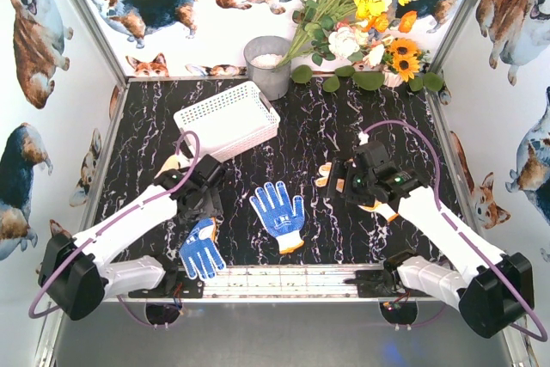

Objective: Put the gloves into the storage basket
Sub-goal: Pick up the glove from the center of the board.

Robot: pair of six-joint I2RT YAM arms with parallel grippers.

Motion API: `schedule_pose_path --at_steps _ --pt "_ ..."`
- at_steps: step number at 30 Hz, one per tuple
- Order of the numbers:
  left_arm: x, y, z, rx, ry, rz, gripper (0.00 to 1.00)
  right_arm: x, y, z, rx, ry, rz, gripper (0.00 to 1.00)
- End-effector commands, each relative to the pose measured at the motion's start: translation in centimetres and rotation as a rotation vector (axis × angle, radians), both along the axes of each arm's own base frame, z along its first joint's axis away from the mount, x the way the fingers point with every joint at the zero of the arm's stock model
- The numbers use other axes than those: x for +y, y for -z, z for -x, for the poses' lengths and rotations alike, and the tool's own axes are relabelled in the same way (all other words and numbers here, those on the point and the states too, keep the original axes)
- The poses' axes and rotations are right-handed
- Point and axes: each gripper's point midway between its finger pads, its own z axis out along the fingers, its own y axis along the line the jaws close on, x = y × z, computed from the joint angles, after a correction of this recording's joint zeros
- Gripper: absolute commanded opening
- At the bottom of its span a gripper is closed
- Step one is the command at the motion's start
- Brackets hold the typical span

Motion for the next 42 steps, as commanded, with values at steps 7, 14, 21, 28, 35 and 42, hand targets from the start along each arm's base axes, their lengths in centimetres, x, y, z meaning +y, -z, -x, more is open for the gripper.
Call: schedule_pose_path --at_steps 7,14,21,28,35,42 --pt "-0.1 3.7 1.3 0.087 -0.015 0.003 0.52 0.8 -0.9 -0.5 -0.033 -0.007 -0.057 0.86" --pt "0.1 4.5 2.2 0.113 -0.01 0.006 0.3 0.7 -0.1 0.1 -0.022 0.001 -0.062 0.86" --pt "-2.3 0.6 -2.3 -0.039 0.045 0.061 0.01 1.0 -1.2 -0.5 -0.043 -0.006 -0.071 0.86" --pt "-5.7 -4.0 -5.6 -0.136 0.192 0.142 0.0 1.5 -1.9 -0.2 -0.05 -0.032 -0.101 0.86" --pt "-11.0 -10.7 -7.6 -0.297 0.487 0.298 0.0 4.1 -4.4 0.1 -0.103 -0.207 -0.208 0.87" --pt "-15.0 -15.9 -5.2 -0.394 0.793 0.52 0.0 8.0 -7.8 1.6 -0.19 -0.461 -0.441 0.89"
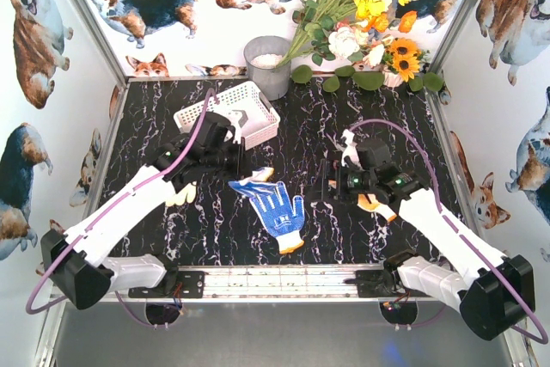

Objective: Put the gloves into the storage basket
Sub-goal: Turn over the glove.

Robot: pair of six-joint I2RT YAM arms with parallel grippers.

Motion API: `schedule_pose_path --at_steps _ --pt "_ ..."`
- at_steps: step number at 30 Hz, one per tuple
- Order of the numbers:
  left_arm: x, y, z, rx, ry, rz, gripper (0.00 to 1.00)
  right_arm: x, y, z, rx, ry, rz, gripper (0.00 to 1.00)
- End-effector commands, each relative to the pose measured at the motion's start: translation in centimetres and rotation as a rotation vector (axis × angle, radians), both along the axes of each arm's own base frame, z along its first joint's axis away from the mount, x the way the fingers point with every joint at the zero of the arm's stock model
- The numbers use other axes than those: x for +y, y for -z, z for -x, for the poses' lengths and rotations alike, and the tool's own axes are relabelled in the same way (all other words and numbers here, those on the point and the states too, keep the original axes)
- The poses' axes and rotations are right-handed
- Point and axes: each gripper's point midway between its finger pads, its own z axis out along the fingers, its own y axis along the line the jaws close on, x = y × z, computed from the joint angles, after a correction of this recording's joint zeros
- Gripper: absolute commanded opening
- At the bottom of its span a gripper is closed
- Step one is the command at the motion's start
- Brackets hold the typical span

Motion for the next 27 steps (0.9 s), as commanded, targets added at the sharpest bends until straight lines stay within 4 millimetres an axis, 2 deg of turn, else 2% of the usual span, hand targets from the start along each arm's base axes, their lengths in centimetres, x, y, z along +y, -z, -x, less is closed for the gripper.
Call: schedule_pose_path --at_steps 1,6,10,15,22,27 --pt "-3.0 -4.1 2.1 -0.097 0.261 0.156 0.0 3.6 -5.3 0.0 -0.161 -0.205 -0.236 0.89" --pt "-5.0 -6.5 4.2 -0.098 0.394 0.3 0.0 5.3 -6.2 0.6 -0.234 -0.285 -0.299 0.91" --pt "-5.7 -7.9 5.1 -0.102 0.454 0.355 0.0 6.7 -6.4 1.1 -0.311 -0.35 -0.319 0.92" --pt "-6.0 -9.2 5.8 -0.12 0.506 0.397 0.0 7.3 -5.1 0.6 -0.342 -0.349 -0.289 0.9" --pt "-6.0 -9.6 6.7 -0.114 0.549 0.417 0.0 7.3 -4.5 -0.4 -0.38 -0.312 -0.278 0.89" --pt "-6.0 -9.2 7.3 -0.087 0.563 0.421 0.0 7.6 -5.3 -0.9 -0.421 -0.3 -0.303 0.76"
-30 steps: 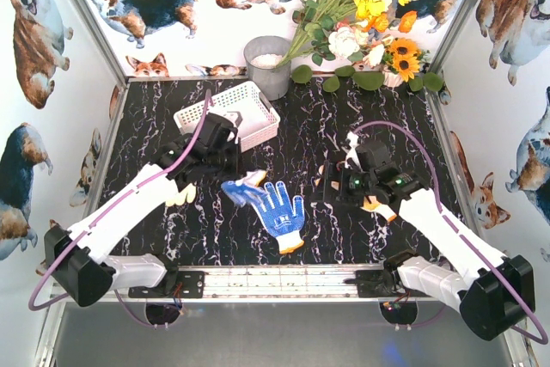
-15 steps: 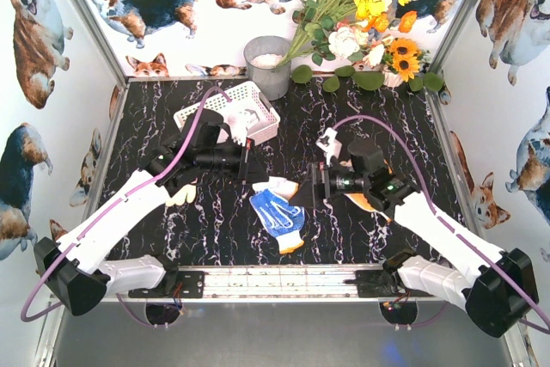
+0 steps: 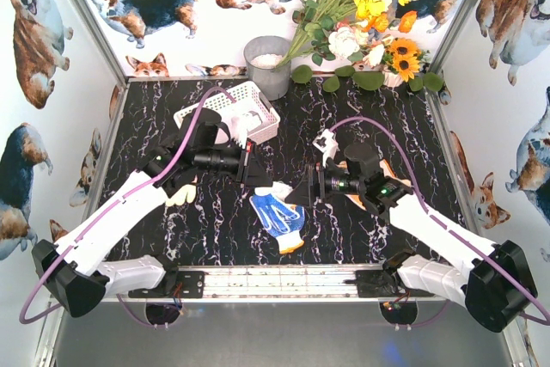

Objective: Put the gloves into the storage basket
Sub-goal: Turn over the glove.

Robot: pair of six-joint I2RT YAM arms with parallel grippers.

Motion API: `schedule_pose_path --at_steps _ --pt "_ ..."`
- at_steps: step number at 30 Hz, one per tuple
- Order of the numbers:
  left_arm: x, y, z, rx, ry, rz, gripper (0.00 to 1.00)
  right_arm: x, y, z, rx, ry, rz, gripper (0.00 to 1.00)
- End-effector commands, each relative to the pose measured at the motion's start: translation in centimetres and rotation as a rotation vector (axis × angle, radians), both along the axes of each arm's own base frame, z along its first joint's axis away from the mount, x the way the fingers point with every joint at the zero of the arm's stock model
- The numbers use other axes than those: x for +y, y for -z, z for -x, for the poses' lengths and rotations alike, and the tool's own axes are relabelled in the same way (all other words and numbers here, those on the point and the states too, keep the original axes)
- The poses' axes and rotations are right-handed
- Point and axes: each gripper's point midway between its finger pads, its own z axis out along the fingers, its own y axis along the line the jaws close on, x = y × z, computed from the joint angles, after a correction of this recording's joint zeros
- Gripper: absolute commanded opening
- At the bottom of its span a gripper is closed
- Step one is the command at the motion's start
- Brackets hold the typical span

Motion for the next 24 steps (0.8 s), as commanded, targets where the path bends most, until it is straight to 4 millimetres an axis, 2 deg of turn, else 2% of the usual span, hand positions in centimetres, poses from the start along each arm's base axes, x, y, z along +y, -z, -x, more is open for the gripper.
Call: schedule_pose_path --at_steps 1,4,7,10,13,16,18,20,24 --pt "-0.2 -1.9 0.8 -0.042 0.046 0.054 0.0 0.9 -2.7 -1.3 -0.128 -0.003 -0.086 0.75" --pt "-0.4 -2.0 1.0 -0.034 0.053 0.07 0.0 1.5 -3.4 -0.7 -0.14 -0.057 -0.124 0.73" --pt "-0.6 -2.6 1.1 -0.046 0.055 0.096 0.0 1.9 -3.3 0.0 -0.122 -0.119 -0.138 0.72" --pt "-0.8 -2.9 1.2 -0.047 0.06 0.12 0.0 2.2 -2.9 0.7 -0.085 -0.167 -0.147 0.65" --pt "-0.6 -2.6 1.1 -0.051 0.05 0.111 0.0 2.2 -3.0 1.1 -0.062 -0.183 -0.155 0.46" --pt "0.2 -1.6 0.4 -0.072 0.0 0.053 0.0 2.0 -2.6 0.7 -0.05 -0.148 -0.135 0.16" --pt "1.0 -0.6 -0.7 -0.092 -0.073 -0.002 0.0 1.7 -2.8 0.3 -0.06 -0.106 -0.121 0.04" --pt "1.9 0.6 -1.8 -0.1 -0.144 -0.062 0.0 1.3 -2.8 -0.2 -0.06 -0.053 -0.098 0.0" --pt "3.7 3.4 -4.3 -0.097 -0.297 -0.191 0.02 -0.6 -1.8 -1.1 -0.008 0.077 0.038 0.0"
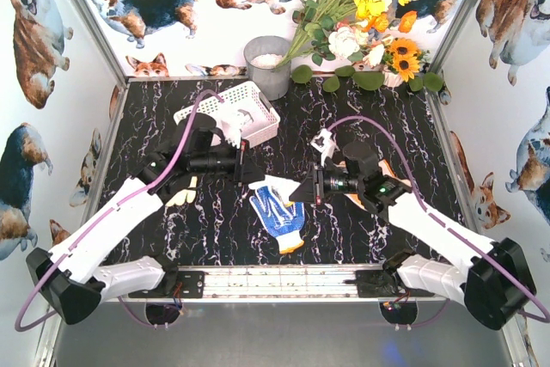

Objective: Put the gloves into the storage basket
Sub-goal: Turn over the glove.

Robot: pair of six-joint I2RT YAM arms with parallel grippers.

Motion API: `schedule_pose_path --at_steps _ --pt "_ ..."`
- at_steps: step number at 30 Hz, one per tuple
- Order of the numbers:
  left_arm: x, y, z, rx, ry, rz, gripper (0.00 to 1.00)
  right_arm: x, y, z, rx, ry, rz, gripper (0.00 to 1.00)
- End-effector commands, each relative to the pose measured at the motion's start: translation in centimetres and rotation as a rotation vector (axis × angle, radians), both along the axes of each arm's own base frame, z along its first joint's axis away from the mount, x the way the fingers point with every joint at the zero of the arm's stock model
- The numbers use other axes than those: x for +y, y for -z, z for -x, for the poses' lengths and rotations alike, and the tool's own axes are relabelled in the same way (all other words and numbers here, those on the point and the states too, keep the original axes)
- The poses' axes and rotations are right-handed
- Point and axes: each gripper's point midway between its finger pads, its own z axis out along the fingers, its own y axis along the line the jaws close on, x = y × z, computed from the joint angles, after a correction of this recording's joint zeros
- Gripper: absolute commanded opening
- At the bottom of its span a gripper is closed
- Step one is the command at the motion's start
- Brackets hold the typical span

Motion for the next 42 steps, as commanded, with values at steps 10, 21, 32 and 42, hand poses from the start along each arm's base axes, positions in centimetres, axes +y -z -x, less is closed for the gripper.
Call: schedule_pose_path --at_steps 10,21,32,42 --pt "1.4 7.2 -7.3 0.053 -0.352 -0.187 0.35 -4.7 1.2 0.6 0.274 0.27 0.312 0.0" --pt "1.2 3.6 -5.5 -0.041 -0.324 -0.001 0.57 -3.1 -2.3 -1.0 0.488 0.47 0.127 0.0" --pt "-3.1 2.1 -0.3 -0.164 -0.2 0.107 0.66 -2.1 -4.7 -2.9 0.677 0.633 -0.061 0.0" --pt "-5.3 3.3 -0.1 -0.272 -0.165 -0.003 0.69 -1.7 -7.3 -2.9 0.75 0.653 -0.172 0.0"
